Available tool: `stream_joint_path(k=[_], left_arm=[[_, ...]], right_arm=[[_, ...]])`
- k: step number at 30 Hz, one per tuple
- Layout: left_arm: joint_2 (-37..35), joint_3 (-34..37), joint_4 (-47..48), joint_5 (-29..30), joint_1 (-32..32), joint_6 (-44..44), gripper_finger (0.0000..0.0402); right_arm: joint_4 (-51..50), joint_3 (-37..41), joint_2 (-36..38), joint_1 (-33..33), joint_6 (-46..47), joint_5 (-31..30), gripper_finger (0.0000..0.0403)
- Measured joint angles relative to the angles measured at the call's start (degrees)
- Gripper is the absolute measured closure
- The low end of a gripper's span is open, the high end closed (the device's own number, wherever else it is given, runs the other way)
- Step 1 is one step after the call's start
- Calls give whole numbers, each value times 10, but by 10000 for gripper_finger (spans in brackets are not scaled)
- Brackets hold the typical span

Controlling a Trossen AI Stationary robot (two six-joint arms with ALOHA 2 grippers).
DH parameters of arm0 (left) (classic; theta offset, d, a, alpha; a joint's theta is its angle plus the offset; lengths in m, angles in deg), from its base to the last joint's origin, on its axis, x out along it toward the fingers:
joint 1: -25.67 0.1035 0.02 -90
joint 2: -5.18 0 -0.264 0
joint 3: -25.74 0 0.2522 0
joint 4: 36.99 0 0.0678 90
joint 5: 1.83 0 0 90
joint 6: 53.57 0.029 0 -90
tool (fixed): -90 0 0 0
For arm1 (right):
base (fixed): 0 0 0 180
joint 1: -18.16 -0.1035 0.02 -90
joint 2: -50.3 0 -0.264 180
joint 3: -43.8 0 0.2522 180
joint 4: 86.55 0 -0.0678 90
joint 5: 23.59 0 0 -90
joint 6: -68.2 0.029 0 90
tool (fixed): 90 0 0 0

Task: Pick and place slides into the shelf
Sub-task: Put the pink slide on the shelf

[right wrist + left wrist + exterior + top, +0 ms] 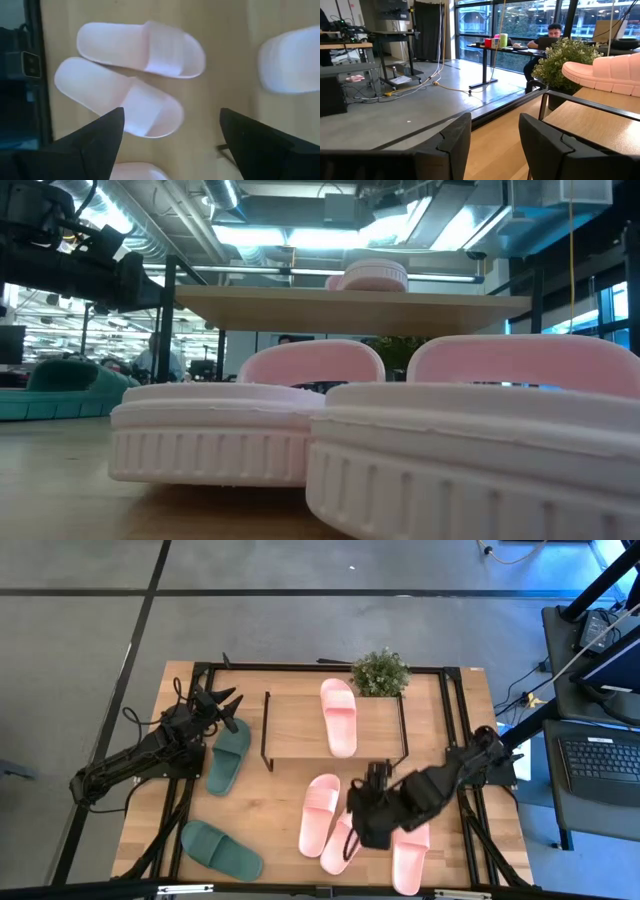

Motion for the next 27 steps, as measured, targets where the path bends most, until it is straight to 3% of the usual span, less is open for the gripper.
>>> stream_joint_path(k=[5,9,16,27], left_arm=[[0,0,0,0,0,0,243],[0,0,0,0,0,0,243],[0,0,0,0,0,0,243],[0,0,0,0,0,0,243]], right_arm=[[62,76,-1,-28,29,0,76],[89,128,-2,-37,106,11,76],[120,178,-1,-43,250,85,76],[9,222,0,-51,277,202,76]])
